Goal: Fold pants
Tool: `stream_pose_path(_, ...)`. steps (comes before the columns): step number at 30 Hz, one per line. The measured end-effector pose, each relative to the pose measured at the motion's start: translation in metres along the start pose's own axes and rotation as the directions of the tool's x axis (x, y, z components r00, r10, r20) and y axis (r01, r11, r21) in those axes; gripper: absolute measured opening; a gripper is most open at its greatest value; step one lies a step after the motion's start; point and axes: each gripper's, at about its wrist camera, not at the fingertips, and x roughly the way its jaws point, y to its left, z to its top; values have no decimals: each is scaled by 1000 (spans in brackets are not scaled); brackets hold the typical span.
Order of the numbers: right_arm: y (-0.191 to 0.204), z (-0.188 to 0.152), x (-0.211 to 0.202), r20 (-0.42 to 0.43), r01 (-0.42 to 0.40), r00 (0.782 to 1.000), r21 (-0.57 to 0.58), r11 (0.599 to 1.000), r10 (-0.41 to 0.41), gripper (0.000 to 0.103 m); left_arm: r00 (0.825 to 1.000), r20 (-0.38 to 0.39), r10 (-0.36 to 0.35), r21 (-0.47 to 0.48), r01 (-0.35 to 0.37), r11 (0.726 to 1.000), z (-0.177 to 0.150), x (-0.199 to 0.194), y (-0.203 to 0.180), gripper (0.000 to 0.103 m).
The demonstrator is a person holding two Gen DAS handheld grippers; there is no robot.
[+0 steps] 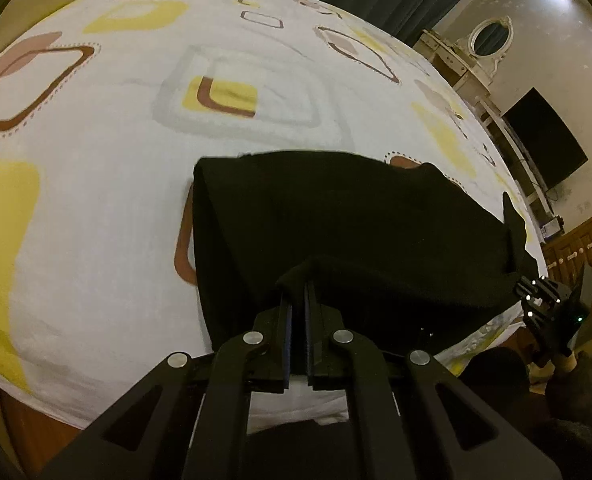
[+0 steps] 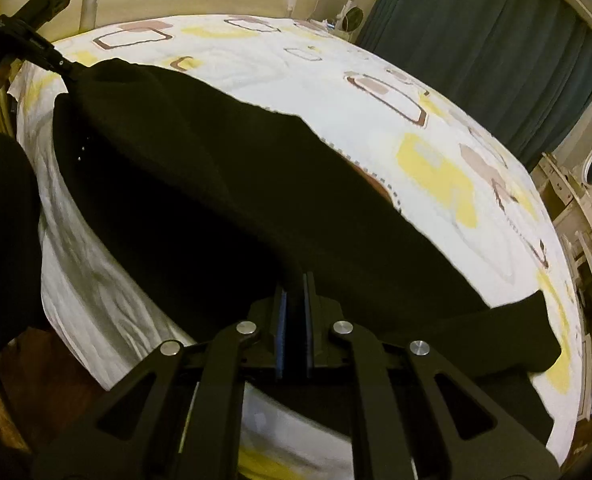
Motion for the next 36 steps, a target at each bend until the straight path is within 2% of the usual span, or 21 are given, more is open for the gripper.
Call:
stream_pose_path(2, 0, -4, -1, -23, -21, 1000, 30, 999, 21, 10, 1000, 1, 1, -18, -1, 1000, -5, -4, 1, 8)
stream_pose_path(4, -4, -8, -6, -22, -53, 998, 83, 995, 55, 19, 1000, 1, 11, -29, -11, 1000, -12, -13, 1, 13)
stream_pose_path(6, -16, -13, -16, -20, -116, 992, 180, 977, 121, 25, 1000, -4, 19, -53, -19, 998, -20, -22, 0, 14)
stream_pose_path(8, -28, -18, -24, -3, -178, 982, 288, 941, 187, 27, 1000, 2, 25, -87, -24, 996, -26, -31, -1, 18)
stream_pose_path(11, -54, -31, -34, 59, -294, 949, 520, 802, 310, 34, 1000, 5, -13, -197, 14, 980, -33, -41, -4, 23)
stream_pose_path(12, -61, -37, -36, 99, -340, 930, 600, 724, 354, 37, 1000, 7, -21, -222, 22, 975, -35, -41, -6, 27)
stream_pose_path(13, -65, -41, -37, 125, -366, 916, 645, 671, 381, 39, 1000, 7, -29, -237, 29, 971, -35, -40, -8, 32)
stream_pose_path(14, -69, -48, -36, 162, -398, 895, 710, 581, 416, 40, 1000, -1, -29, -251, 28, 967, -36, -37, -11, 33)
stream_pose_path(17, -68, -63, -29, 243, -452, 839, 809, 376, 488, 41, 999, -24, -38, -290, 29, 957, -39, -22, -18, 33)
stream_pose_path(21, -60, -70, -20, 268, -451, 815, 850, 273, 513, 41, 998, -39, -42, -343, 26, 939, -42, -4, -18, 33)
stream_pose_path(27, -59, -89, -9, 334, -438, 788, 895, 88, 517, 41, 1000, -20, -21, -377, 12, 926, -46, -1, -16, 33)
stream_pose_path(29, -60, -96, -6, 339, -419, 793, 907, 48, 506, 41, 1000, -15, -11, -385, 4, 923, -48, -1, -17, 33)
stream_pose_path(33, -64, -99, -1, 344, -391, 808, 920, 0, 478, 41, 1000, -12, 2, -402, -7, 916, -51, -2, -16, 33)
stream_pose_path(36, -69, -101, 1, 352, -387, 819, 922, -15, 453, 41, 1000, -14, 8, -430, -13, 903, -51, 0, -11, 33)
